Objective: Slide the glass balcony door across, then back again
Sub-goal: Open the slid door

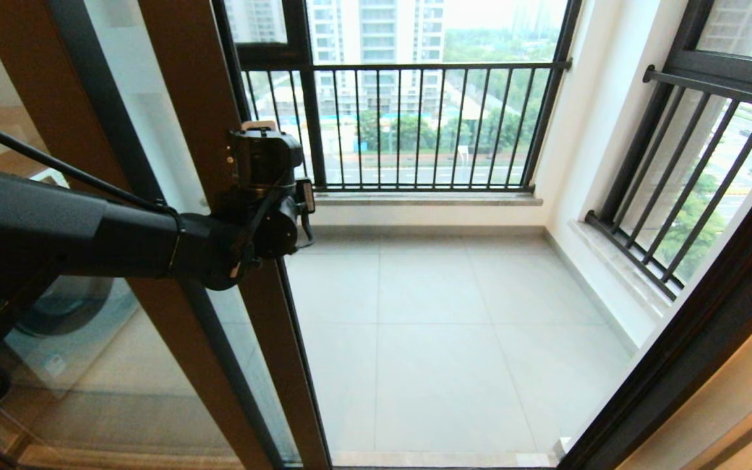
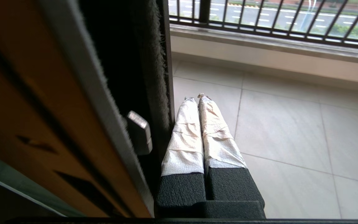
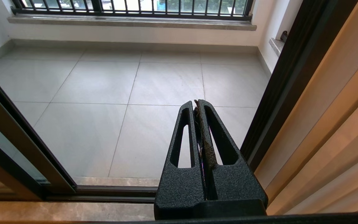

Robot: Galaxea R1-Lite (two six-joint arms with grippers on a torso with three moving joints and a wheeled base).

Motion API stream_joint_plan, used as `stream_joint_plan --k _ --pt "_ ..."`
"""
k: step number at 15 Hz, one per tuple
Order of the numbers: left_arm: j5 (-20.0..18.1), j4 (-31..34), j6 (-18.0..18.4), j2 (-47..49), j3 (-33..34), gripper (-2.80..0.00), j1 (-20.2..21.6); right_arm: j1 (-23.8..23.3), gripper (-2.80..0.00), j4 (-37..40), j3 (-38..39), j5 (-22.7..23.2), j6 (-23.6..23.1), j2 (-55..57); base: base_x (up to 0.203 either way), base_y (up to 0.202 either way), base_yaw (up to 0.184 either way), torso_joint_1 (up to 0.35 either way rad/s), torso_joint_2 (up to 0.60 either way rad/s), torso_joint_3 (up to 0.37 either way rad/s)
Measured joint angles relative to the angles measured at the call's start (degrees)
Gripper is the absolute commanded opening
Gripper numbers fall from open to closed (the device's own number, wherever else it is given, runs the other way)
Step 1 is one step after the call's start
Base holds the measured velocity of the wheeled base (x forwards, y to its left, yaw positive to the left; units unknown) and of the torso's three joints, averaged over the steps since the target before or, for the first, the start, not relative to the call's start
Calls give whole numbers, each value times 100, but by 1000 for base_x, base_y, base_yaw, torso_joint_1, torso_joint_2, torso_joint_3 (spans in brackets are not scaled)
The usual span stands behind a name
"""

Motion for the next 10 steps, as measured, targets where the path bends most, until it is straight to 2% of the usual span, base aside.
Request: stream_joint_plan --k 10 --pt "-40 6 41 55 -58 -280 172 0 -280 1 0 -2 3 0 0 0 0 0 0 0"
